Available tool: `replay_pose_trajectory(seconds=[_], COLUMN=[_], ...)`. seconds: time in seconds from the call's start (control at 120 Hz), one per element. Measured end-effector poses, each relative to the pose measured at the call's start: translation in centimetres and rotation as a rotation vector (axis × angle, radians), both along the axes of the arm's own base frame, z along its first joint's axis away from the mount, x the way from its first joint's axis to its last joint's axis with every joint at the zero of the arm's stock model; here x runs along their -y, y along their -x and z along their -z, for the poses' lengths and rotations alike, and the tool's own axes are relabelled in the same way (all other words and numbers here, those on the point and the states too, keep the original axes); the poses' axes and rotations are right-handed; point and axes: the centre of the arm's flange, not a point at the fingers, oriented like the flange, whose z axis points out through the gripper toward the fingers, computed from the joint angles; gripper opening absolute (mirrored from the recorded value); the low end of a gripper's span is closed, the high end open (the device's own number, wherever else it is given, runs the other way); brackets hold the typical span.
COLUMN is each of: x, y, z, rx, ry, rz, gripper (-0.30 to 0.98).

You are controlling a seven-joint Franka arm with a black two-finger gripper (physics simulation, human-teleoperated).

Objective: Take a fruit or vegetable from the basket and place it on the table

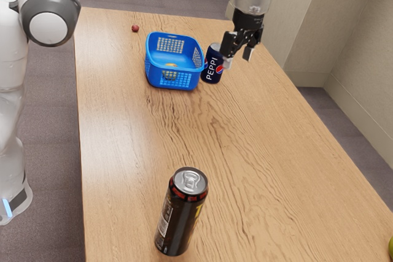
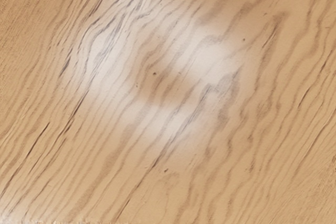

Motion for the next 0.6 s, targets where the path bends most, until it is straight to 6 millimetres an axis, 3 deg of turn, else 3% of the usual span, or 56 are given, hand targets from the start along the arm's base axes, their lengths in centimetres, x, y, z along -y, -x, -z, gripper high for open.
replay_pose_trajectory(seconds=[0.167,0.333,0.4,0.6], x=[0.5,0.4,-2.1,-11.3], y=[0.2,0.3,-0.5,-0.6], z=[-0.3,-0.5,0.9,1.9], rx=[0.001,0.011,-0.006,0.01], ry=[0.004,0.006,0.001,0.003], rz=[-0.057,0.065,0.118,0.293], gripper=[0.69,0.69,0.69,0.69])
